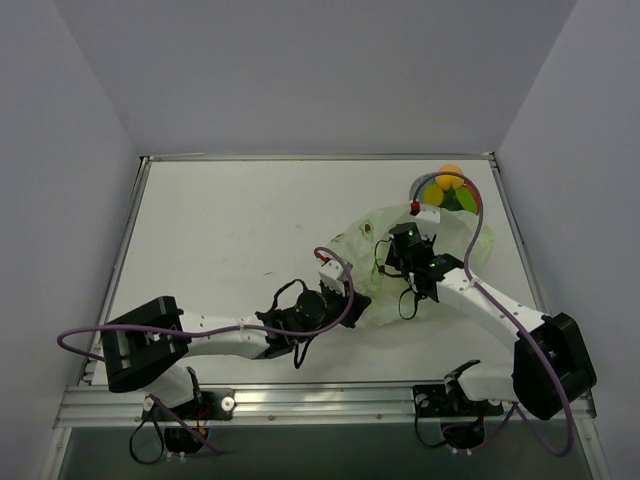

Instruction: Take the fake fruits out of the plastic bag

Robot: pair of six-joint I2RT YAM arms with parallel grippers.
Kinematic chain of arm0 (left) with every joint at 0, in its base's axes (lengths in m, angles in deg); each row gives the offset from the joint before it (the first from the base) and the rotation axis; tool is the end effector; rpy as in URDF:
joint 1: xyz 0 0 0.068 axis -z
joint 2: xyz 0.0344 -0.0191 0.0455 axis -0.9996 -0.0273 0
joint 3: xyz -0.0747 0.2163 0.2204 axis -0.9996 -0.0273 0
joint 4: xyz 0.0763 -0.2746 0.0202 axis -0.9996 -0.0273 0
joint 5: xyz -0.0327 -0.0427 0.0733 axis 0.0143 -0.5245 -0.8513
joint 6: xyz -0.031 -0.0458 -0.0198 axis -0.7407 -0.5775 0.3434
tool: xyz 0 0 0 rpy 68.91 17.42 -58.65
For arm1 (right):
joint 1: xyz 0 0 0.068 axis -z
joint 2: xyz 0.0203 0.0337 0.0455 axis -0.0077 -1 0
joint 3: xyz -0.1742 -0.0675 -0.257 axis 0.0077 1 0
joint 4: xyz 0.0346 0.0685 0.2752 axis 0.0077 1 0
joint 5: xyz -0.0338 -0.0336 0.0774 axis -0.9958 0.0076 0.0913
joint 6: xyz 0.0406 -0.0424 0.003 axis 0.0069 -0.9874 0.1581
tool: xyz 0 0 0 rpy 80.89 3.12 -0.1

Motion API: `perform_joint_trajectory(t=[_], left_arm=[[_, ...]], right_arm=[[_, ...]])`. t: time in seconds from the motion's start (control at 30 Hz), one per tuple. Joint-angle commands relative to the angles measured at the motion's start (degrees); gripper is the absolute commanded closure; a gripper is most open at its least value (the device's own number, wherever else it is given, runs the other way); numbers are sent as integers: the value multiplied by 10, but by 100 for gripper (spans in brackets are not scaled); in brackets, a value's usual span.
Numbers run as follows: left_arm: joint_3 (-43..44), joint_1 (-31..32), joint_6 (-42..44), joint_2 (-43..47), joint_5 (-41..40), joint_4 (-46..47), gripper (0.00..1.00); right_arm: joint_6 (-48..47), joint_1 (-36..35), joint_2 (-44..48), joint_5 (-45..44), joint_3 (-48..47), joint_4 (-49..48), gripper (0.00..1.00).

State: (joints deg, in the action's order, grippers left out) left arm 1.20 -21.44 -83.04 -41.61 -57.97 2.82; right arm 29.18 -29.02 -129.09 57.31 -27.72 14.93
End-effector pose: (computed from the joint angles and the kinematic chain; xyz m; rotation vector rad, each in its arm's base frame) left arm 0.1398 -0.3126 0.2473 0.3554 1.7943 -1.2055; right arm 0.2624 0.1234 0.2635 0.2901 2.0568 0.2037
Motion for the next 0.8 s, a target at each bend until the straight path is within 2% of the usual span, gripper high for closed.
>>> perform_joint_trajectory(t=[0.0,0.17,0.3,0.5,0.77], left_arm=[[27,0,5,8,1,25,98],[26,0,6,12,-1,23,98],[24,-2,7,15,-4,20,98],[23,-3,8,17,-5,20,98],[21,-6,8,22,-5,18,98]], right_arm=[[-28,5,-43,-17,-21,10,61],[-71,53,-113,45,-47,0,64],[-87,91,-129,53,-58,0,64],[-87,99,-132,21,-64,17,50],[-75,129,-185,46,-87,39,43]])
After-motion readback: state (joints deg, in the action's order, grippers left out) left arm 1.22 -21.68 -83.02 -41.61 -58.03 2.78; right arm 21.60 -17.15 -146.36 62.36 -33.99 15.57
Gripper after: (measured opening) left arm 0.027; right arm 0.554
